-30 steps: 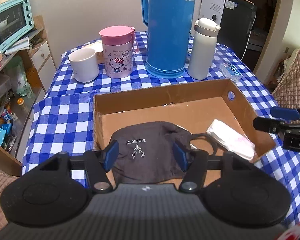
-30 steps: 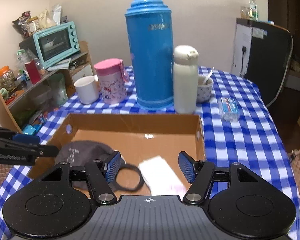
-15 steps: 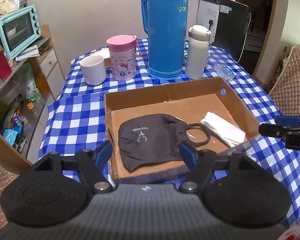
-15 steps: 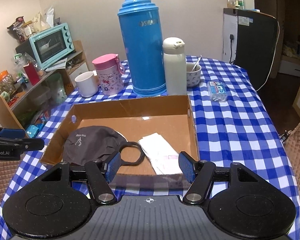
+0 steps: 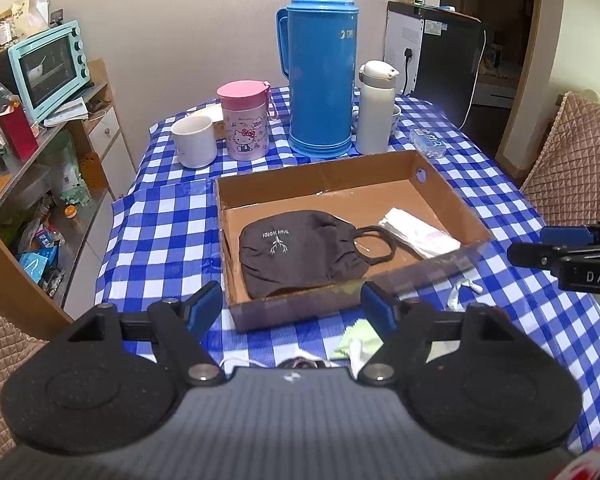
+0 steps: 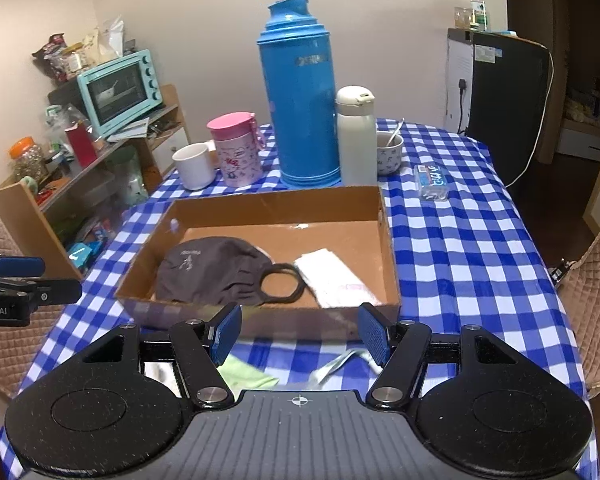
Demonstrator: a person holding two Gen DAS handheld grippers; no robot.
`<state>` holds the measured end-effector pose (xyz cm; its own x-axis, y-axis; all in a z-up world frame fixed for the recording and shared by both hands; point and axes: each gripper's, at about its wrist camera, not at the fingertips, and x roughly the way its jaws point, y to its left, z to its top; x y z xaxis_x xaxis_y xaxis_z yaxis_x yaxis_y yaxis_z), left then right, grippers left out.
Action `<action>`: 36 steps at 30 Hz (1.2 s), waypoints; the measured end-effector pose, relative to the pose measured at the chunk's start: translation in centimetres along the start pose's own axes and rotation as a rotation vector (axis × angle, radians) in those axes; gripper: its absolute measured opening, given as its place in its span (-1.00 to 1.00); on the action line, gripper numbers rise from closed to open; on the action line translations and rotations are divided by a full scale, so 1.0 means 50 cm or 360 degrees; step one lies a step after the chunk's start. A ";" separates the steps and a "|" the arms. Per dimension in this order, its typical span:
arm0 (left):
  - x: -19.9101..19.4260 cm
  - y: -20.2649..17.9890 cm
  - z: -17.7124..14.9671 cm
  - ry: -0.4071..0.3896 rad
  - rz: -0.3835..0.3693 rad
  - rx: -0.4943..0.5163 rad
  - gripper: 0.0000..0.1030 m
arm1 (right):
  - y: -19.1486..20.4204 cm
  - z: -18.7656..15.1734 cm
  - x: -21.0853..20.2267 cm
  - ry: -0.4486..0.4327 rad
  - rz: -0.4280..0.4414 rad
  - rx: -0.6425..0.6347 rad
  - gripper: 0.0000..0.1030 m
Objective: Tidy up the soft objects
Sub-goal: 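Lift both grippers out of the box and return to the pile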
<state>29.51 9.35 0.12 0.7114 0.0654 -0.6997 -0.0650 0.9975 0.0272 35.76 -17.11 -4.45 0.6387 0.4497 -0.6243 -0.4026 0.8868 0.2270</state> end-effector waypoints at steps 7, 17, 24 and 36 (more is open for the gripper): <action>-0.048 0.001 -0.036 0.0021 0.0040 -0.0032 0.44 | 0.017 -0.032 -0.045 0.0020 0.0077 0.0034 0.25; -0.091 0.005 -0.107 0.0106 0.0071 -0.0087 0.44 | 0.041 -0.100 -0.094 0.0084 0.0159 0.0033 0.24; -0.104 0.009 -0.151 0.0170 0.0094 -0.0146 0.44 | 0.063 -0.134 -0.103 0.0149 0.0219 0.0006 0.24; -0.083 0.002 -0.179 0.0257 0.0078 -0.0202 0.44 | 0.109 -0.171 -0.069 0.0205 0.0244 -0.0128 0.24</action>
<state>20.29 8.95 -3.33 0.5844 0.0988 -0.8054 -0.1919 0.9812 -0.0188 25.75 -14.72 -7.41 0.4792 0.5568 -0.6785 -0.5426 0.7955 0.2696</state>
